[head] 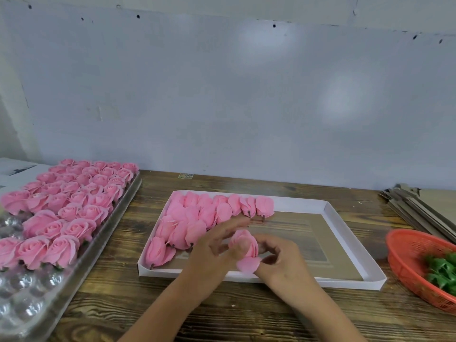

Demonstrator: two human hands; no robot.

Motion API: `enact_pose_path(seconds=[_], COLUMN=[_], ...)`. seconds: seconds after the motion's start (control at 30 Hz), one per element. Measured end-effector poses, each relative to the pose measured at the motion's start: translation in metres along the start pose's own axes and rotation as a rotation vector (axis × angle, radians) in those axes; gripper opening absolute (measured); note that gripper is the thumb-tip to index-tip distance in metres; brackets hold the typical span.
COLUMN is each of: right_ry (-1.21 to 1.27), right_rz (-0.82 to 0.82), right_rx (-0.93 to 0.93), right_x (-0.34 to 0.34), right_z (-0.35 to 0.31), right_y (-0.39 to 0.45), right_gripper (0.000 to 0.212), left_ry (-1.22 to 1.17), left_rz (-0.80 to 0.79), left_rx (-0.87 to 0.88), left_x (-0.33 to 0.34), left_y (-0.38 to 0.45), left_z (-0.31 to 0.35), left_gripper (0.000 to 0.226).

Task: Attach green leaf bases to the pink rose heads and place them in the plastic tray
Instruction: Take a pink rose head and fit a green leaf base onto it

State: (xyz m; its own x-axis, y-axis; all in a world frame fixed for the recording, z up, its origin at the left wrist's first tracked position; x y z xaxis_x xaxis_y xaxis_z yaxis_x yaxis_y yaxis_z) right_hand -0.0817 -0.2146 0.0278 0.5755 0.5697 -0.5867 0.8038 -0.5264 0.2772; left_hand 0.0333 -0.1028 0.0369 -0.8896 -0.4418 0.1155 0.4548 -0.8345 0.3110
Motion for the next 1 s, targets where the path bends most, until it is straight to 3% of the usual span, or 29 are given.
enact_pose_path(seconds=[0.1, 0.43, 0.67, 0.77, 0.9, 1.0], right_ry=[-0.016, 0.113, 0.22, 0.144, 0.003, -0.075], right_rz=[-0.015, -0.006, 0.073, 0.083, 0.016, -0.039], right_rx=[-0.004, -0.012, -0.02, 0.002, 0.044, 0.033], right_x=[0.002, 0.002, -0.006, -0.009, 0.0, 0.007], right_z=[0.001, -0.003, -0.006, -0.002, 0.0, -0.001], right_y=[0.0, -0.001, 0.001, 0.002, 0.0, -0.003], right_gripper=[0.03, 0.023, 0.031, 0.03, 0.026, 0.013], left_ry=[-0.038, -0.091, 0.065, -0.017, -0.021, 0.003], left_rz=[0.027, -0.05, -0.216, -0.121, 0.003, 0.003], left_rx=[0.033, -0.028, -0.058, -0.072, 0.026, 0.024], left_x=[-0.001, 0.002, 0.006, 0.004, 0.0, 0.0], left_y=[0.0, 0.002, 0.002, 0.002, 0.0, -0.002], left_z=[0.002, -0.001, -0.007, -0.005, 0.001, 0.001], left_gripper=[0.02, 0.03, 0.041, 0.046, 0.024, 0.019])
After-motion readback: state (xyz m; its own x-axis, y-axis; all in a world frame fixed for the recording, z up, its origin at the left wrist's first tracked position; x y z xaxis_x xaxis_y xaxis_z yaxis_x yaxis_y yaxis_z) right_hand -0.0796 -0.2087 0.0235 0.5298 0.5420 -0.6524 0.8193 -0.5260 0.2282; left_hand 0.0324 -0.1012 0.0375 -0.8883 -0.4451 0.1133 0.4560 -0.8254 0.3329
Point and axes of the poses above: each hand's wrist, its own y-axis towards the middle knuckle, its own x-axis out of the palm, z = x × y, the point moved 3 cm from there along y, towards the middle knuckle, and after that the axes turned 13 degrees about -y, right-handed, at the moved point
